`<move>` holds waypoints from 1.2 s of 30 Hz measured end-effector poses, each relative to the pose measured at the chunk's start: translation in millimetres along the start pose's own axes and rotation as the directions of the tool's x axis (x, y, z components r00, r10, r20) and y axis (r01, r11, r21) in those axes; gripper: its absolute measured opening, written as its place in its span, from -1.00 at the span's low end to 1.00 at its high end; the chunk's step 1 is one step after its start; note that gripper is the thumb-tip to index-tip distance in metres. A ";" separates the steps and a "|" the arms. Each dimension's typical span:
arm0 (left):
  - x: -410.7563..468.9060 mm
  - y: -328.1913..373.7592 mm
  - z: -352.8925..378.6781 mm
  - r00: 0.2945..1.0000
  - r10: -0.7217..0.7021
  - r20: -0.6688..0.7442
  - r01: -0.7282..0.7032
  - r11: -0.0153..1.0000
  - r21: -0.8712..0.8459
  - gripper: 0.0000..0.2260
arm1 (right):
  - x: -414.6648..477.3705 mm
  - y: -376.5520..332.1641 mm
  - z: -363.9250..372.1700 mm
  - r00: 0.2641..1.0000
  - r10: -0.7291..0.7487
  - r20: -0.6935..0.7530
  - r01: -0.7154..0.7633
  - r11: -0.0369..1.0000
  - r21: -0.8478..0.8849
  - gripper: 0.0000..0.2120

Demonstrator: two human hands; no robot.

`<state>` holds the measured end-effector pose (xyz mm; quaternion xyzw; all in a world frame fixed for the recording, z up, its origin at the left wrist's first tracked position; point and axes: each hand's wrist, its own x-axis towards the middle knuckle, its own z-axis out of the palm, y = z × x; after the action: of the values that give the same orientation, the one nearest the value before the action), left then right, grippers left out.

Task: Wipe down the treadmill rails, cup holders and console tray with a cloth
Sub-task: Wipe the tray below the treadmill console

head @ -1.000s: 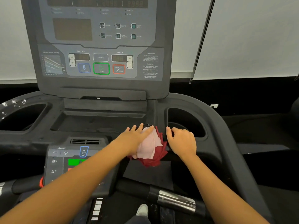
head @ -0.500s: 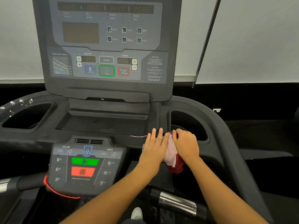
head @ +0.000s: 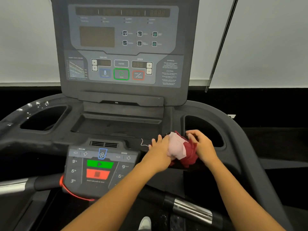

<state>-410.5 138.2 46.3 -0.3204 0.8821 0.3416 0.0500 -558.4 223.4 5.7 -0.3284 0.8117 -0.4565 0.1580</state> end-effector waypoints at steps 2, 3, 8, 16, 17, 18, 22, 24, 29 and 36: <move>-9.5 0.2 -3.2 0.997 0.041 -0.071 -0.058 0.961 -0.270 -0.27 | -14.7 -15.6 -6.6 0.998 0.068 0.017 -0.070 0.931 0.358 -0.72; -13.3 0.8 -6.0 0.991 0.056 -0.121 -0.096 0.929 -0.357 -0.27 | -24.6 -23.6 -8.2 0.997 0.058 0.050 -0.075 0.871 0.485 -0.62; -24.1 8.5 -22.0 0.955 0.168 -0.243 -0.272 0.822 -0.500 -0.36 | -65.0 -71.2 0.7 0.918 -0.112 0.382 -0.197 0.706 0.680 -0.31; -22.5 -24.4 -49.2 0.968 0.177 -0.176 -0.215 0.949 -0.229 -0.06 | -49.2 -116.5 32.3 0.860 -0.192 0.472 -0.217 0.700 0.680 -0.18; -23.2 -30.8 -55.0 0.970 0.178 -0.167 -0.207 0.962 -0.177 -0.08 | -48.5 -122.8 39.3 0.863 -0.193 0.468 -0.209 0.706 0.677 -0.30; -25.7 -36.4 -63.4 0.969 0.184 -0.164 -0.207 0.969 -0.136 -0.08 | -46.4 -127.4 47.0 0.877 -0.174 0.447 -0.209 0.700 0.683 -0.42; -38.9 -65.9 -103.3 0.951 0.216 -0.220 -0.227 0.973 -0.028 -0.14 | -27.8 -140.8 68.6 0.947 -0.095 0.307 -0.126 0.769 0.627 -0.64; -41.3 -94.6 -119.9 0.905 0.230 -0.358 -0.249 0.969 -0.007 -0.29 | -14.8 -137.8 71.1 0.969 -0.113 0.218 0.020 0.921 0.389 -0.66; -37.5 -191.3 -143.6 0.763 0.101 -0.638 -0.161 0.986 -0.036 -0.64 | 15.2 -115.4 92.2 0.926 -0.108 0.360 0.214 0.939 -0.267 -0.49; -32.5 -279.5 -158.6 0.691 0.051 -0.721 0.039 0.993 0.108 -0.73 | 42.3 -125.7 157.0 0.710 0.143 0.689 0.210 0.892 -0.401 -0.35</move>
<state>-196.5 -102.0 17.7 -0.4224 0.8498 0.1373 -0.2836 -453.2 48.5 30.0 -0.5194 0.7663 -0.0984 0.3652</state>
